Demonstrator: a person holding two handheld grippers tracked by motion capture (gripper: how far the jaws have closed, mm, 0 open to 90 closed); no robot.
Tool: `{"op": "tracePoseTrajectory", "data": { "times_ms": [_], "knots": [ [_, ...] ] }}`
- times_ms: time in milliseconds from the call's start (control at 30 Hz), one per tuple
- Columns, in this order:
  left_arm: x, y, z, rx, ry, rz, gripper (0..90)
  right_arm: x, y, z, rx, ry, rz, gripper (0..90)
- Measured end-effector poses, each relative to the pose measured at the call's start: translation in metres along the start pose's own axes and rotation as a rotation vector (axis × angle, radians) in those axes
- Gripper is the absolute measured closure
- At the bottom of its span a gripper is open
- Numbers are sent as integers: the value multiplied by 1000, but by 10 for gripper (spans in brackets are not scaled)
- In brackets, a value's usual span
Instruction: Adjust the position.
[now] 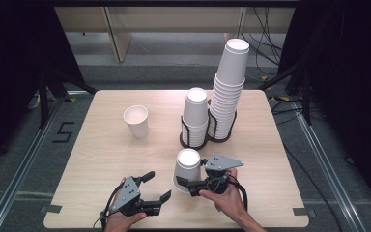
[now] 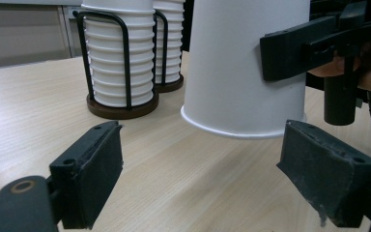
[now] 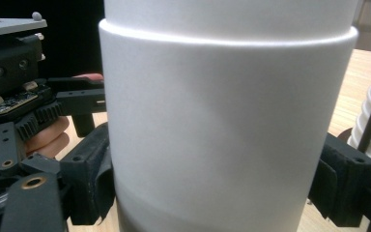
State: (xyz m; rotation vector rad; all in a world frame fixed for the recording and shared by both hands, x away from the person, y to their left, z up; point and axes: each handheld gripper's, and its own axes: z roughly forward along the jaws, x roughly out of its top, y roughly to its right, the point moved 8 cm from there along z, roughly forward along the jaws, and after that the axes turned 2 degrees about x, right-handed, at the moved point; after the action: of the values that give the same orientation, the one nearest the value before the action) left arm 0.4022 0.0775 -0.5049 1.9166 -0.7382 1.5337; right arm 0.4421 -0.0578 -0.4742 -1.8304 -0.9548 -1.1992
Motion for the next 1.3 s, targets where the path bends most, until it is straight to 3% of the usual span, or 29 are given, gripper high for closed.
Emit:
{"op": "tracePoseTrajectory", "data": {
  "times_ms": [67, 100, 233, 267, 300, 400, 433, 500, 533, 567, 633, 700, 733, 767, 967, 1033, 1067, 1133, 1167, 1233, 1300],
  "knots": [
    [0, 4, 3, -18, 14, 3, 144, 0, -2, 1, 9, 1, 13, 178],
    [-1, 6, 3, -21, -2, 9, 144, 0, -3, 2, 10, 1, 14, 178],
    [1, 11, 4, -39, 9, 38, 144, 2, -6, 5, 20, 3, 0, 179],
    [1, 11, 4, -37, 6, 42, 143, 2, -5, 5, 3, 3, -11, 179],
    [3, 12, 6, -49, 35, 35, 144, 1, -7, 5, 12, -10, 1, 179],
    [4, 11, 7, -53, 32, 32, 143, 3, -7, 8, 3, 9, -40, 180],
    [4, 11, 7, -53, 32, 32, 143, 2, -10, 9, 25, 4, -11, 180],
    [1, 13, 9, -66, 9, 22, 143, 2, -13, 10, 39, 0, -17, 181],
    [1, 15, 11, -76, 25, 20, 143, 2, -12, 10, 18, -4, -36, 181],
    [0, 15, 11, -75, 5, 21, 143, 0, -15, 10, 22, -15, -7, 182],
    [-1, 17, 13, -79, -1, 25, 144, 2, -16, 12, 39, 4, -41, 183],
    [-3, 18, 15, -82, -7, 24, 143, 0, -18, 12, 31, -17, -32, 183],
    [-2, 19, 18, -93, 9, 25, 140, 1, -19, 14, 45, -1, -48, 184],
    [-4, 19, 18, -86, -10, 32, 134, 0, -21, 14, 42, -14, -41, 184],
    [-6, 21, 23, -87, -15, 36, 53, -1, -26, 16, 30, -18, -82, 185],
    [-5, 21, 23, -87, -11, 33, 36, -1, -28, 18, 44, -7, -82, 185],
    [-5, 21, 23, -87, -11, 33, 28, -2, -29, 16, 31, -27, -73, 185],
    [-4, 21, 23, -87, -4, 28, 23, -1, -30, 19, 45, -8, -87, 185],
    [-3, 22, 23, -92, 5, 16, 18, -3, -35, 20, 66, -16, -66, 185],
    [-2, 22, 23, -94, 10, 14, 46, -4, -35, 20, 57, -24, -88, 185],
    [-2, 22, 22, -94, 13, 15, 42, -5, -38, 21, 67, -31, -76, 185]
  ]
}}
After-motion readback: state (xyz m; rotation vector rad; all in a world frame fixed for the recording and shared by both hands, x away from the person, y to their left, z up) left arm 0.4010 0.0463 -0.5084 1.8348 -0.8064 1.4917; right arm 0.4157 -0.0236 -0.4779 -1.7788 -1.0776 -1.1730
